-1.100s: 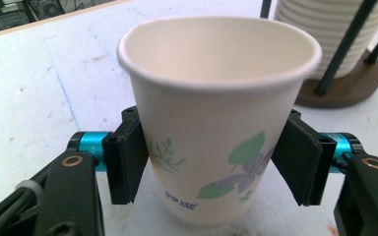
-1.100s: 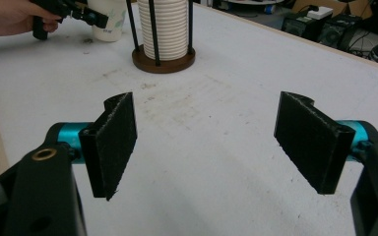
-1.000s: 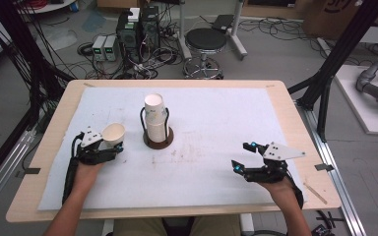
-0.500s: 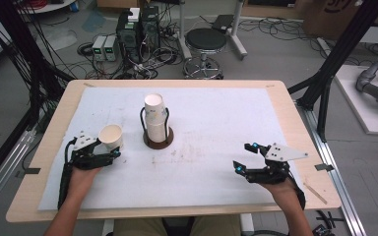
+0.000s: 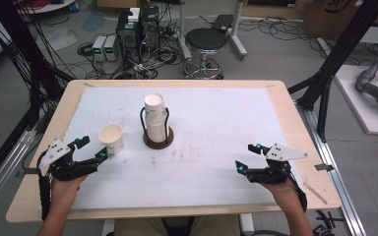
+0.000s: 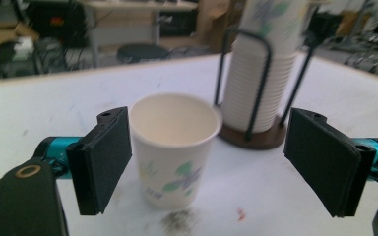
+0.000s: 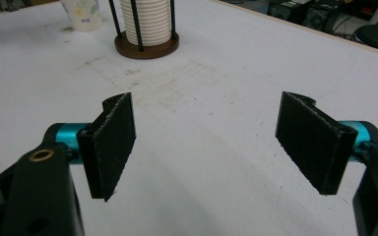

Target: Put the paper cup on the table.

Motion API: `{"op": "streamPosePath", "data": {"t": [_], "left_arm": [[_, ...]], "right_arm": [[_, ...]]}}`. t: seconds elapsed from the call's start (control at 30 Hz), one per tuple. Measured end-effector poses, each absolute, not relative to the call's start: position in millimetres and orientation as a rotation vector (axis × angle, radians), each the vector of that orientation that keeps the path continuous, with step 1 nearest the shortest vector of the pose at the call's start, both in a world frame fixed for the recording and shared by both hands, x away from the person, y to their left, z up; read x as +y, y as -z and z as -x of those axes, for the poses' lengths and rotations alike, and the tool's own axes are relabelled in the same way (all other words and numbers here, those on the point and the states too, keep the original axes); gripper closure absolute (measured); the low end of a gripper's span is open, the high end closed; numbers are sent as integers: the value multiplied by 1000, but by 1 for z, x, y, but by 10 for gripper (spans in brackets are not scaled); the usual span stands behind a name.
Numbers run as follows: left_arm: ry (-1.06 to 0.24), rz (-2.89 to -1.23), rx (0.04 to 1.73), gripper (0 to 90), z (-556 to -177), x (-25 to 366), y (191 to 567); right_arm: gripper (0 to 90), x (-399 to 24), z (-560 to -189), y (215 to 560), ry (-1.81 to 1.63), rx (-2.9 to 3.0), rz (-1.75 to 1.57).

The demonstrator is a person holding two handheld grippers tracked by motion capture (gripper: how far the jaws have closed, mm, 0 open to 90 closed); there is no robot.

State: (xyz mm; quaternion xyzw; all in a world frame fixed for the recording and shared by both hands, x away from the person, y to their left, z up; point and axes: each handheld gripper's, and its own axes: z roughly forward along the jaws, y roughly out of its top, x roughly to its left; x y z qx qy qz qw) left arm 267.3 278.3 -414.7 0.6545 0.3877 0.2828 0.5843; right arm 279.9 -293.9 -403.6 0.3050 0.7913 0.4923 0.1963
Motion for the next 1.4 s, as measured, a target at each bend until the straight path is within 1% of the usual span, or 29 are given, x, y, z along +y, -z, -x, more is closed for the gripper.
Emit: {"op": "streamPosePath", "data": {"t": [0.2, 0.4, 1.4], "left_arm": [[-606, -1520, 798, 181, -263, 259, 409], [-603, -1525, 761, 184, -262, 248, 406], [-592, -1541, 745, 192, -257, 246, 411]], "right_arm": [[234, -296, -277, 405, -1376, 2202, -866], [230, -298, -274, 406, -1384, 2184, -885], [230, -297, -270, 402, -1383, 2163, -886]]}}
